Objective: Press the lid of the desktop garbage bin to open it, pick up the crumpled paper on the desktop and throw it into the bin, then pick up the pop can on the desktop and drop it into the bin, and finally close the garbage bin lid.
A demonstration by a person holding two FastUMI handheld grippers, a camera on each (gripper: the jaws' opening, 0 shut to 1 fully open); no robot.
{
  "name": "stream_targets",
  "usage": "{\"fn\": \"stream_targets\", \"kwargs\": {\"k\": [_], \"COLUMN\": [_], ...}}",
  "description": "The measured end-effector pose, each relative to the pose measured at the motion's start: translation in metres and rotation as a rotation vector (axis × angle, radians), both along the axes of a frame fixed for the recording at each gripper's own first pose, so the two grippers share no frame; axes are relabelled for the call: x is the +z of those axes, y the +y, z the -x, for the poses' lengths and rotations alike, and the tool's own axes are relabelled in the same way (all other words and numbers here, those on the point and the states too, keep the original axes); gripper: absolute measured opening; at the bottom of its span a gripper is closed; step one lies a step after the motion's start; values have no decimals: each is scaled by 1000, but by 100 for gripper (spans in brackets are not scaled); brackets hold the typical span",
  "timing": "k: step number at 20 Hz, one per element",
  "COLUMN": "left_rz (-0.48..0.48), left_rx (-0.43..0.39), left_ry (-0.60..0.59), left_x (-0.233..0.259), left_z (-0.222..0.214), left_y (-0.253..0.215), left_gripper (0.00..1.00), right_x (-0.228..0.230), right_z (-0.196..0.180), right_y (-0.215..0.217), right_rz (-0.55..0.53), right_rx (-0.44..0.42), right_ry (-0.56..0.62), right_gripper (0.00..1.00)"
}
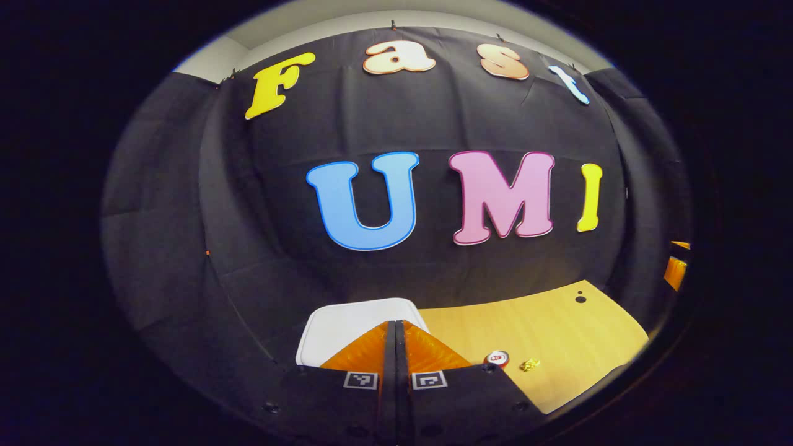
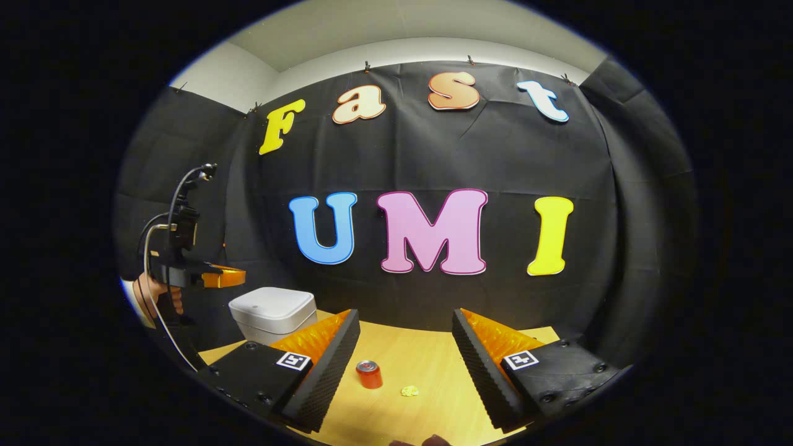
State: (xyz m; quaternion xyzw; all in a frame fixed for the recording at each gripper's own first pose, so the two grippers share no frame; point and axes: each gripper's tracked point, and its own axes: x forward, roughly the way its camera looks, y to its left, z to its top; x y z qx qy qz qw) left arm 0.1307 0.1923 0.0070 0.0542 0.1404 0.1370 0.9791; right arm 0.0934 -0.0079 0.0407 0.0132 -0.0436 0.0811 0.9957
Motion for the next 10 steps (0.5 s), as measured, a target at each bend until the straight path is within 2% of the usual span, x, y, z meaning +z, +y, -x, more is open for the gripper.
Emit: {"fn": "stream_targets", "kwargs": {"k": [2, 5, 8, 10], "left_rz": [-20, 60, 148, 168], "left_rx": [50, 49, 44, 49], "left_ry": [93, 197, 285, 341], "left_x": [-15, -41, -71, -90], "left_z": [-8, -23, -40, -44], "left_y": [21, 28, 37, 47], "left_gripper": [6, 6, 6, 6], "right_x": [-5, -19, -28, -24], "right_z": [-5, -11, -17, -20], "right_y": [-9, -15, -18, -17], "right_rz": [0, -28, -23, -27], "right_rx": [9, 36, 18, -12], "right_ry": [0, 36, 61, 56], "right_gripper": [96, 96, 96, 96]}}
